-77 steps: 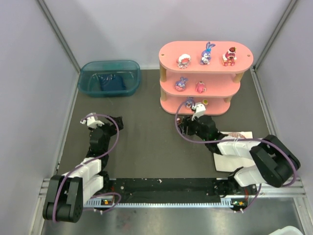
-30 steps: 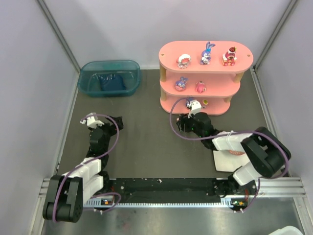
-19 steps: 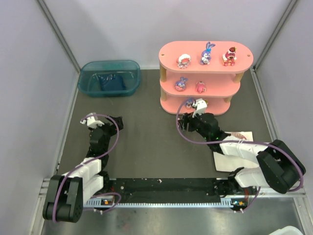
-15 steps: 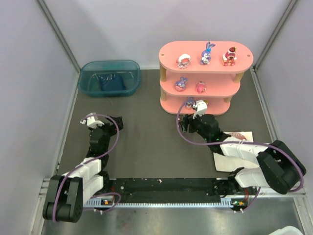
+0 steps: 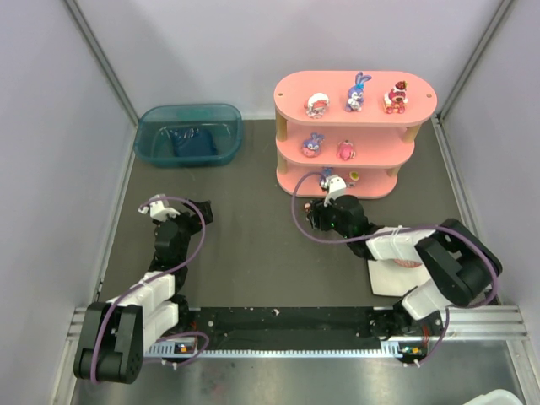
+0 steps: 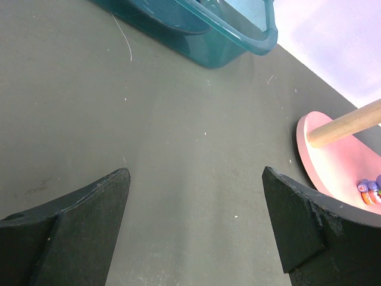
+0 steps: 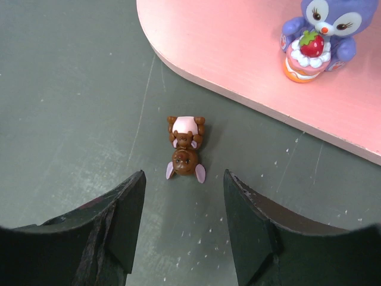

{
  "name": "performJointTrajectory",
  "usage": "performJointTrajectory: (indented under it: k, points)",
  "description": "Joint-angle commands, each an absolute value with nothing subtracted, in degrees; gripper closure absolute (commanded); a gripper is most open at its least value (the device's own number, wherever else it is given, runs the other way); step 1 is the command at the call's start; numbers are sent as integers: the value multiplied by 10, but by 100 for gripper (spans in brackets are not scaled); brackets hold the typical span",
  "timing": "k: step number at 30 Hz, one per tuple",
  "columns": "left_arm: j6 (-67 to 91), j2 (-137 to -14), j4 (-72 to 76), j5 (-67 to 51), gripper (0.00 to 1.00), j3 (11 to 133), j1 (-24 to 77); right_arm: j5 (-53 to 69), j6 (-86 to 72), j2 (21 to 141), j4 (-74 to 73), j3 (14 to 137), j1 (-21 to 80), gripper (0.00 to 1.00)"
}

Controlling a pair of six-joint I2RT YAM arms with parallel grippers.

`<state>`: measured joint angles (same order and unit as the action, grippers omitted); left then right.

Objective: Place and organize the plastic toys onto the shelf

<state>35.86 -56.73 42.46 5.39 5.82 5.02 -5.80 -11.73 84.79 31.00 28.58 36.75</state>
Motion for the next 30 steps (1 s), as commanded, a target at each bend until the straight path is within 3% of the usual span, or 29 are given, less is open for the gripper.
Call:
performJointTrajectory:
  k: [1, 15, 24, 30]
  points:
    - [355, -561, 455, 54, 2, 58, 47, -50, -116, 882, 359, 318, 373, 46]
    - [355, -564, 456, 54, 2, 60, 47, -54, -107, 947, 366, 348, 373, 52]
    - [355, -568, 458, 48, 2, 61, 47, -51, -102, 964, 363, 351, 374, 65]
    - [358, -566, 461, 6, 2, 71, 47, -48, -103, 968, 363, 346, 376, 82]
